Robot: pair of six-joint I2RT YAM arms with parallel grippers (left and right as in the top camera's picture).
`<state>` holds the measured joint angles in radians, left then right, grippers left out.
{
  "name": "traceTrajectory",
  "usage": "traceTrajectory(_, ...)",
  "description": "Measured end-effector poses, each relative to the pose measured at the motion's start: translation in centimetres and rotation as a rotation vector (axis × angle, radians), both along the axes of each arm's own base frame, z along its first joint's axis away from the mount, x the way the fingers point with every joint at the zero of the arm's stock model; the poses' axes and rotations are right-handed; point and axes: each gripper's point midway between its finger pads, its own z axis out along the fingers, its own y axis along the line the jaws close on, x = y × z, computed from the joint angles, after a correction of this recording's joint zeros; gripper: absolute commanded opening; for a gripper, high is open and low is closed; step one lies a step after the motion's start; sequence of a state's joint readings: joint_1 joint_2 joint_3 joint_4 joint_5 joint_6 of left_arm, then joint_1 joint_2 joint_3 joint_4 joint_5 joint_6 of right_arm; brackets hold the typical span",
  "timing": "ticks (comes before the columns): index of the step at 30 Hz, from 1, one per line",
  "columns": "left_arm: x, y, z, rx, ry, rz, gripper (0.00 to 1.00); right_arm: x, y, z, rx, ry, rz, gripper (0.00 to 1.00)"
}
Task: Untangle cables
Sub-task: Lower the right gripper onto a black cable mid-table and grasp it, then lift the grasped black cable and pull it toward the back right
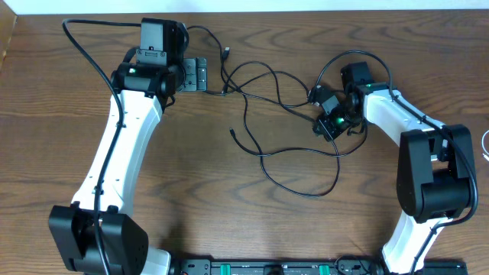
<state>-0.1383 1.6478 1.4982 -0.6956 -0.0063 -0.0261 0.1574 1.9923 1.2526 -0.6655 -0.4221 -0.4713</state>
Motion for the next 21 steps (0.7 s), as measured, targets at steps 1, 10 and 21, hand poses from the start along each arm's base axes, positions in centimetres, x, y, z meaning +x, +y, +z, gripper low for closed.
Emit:
traceTrajectory(1, 0.0, 0.0, 0.0, 0.0, 0.0, 0.0, 0.93, 0.1, 0.0, 0.0, 0.001, -0.001, -0.009, 0.01)
traceTrajectory(10, 0.0, 0.0, 0.0, 0.0, 0.0, 0.0, 0.93, 0.4, 0.4, 0.2, 0.037, 0.06, -0.153, 0.01)
traceTrajectory(21, 0.0, 0.0, 0.0, 0.0, 0.0, 0.0, 0.93, 0.2, 3.4, 4.0, 0.257, 0.113, -0.19, 0.01)
